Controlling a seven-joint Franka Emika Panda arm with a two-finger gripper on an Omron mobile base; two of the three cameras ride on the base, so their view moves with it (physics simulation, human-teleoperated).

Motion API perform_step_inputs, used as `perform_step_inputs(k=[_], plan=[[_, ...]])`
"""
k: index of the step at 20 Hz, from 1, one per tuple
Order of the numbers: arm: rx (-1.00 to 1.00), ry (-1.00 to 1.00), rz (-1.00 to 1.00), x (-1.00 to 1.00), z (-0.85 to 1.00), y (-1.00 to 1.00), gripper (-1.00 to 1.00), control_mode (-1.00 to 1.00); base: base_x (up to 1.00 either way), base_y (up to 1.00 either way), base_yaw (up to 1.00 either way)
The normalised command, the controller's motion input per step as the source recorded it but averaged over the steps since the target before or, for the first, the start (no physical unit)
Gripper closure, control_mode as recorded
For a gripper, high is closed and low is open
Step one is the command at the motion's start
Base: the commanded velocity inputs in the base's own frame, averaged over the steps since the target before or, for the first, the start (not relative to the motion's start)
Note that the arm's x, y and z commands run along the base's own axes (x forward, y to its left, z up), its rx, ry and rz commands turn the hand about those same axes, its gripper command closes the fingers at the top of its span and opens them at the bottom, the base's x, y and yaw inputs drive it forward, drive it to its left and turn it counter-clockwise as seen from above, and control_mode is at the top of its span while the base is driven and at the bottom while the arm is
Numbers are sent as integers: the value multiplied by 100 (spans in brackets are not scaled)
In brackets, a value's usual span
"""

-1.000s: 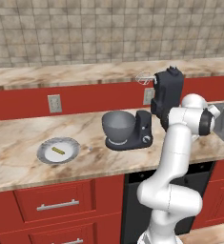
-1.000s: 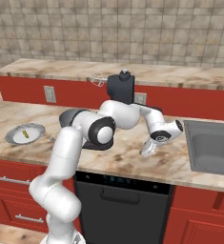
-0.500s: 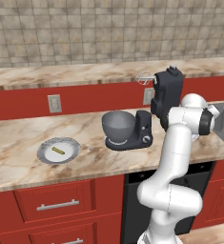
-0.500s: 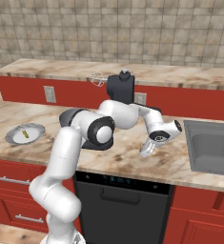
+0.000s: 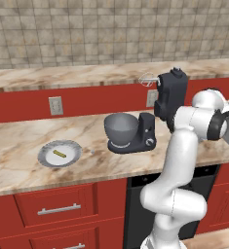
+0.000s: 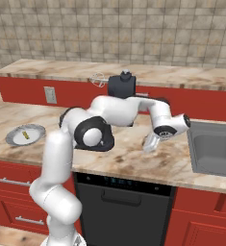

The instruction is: Add butter and sugar cubes to the stand mixer bowl and then turn on the stand mixer to begin making frosting.

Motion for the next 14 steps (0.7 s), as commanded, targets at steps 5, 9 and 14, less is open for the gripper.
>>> perform_step_inputs(k=[5, 9, 14], plan=[[-4, -13, -7, -88, 100, 46, 100, -100, 0, 0, 0], [-17, 0, -8, -85, 75, 95, 100, -100, 0, 0, 0], [-24, 0, -6, -70, 60, 100, 100, -100, 0, 0, 0]])
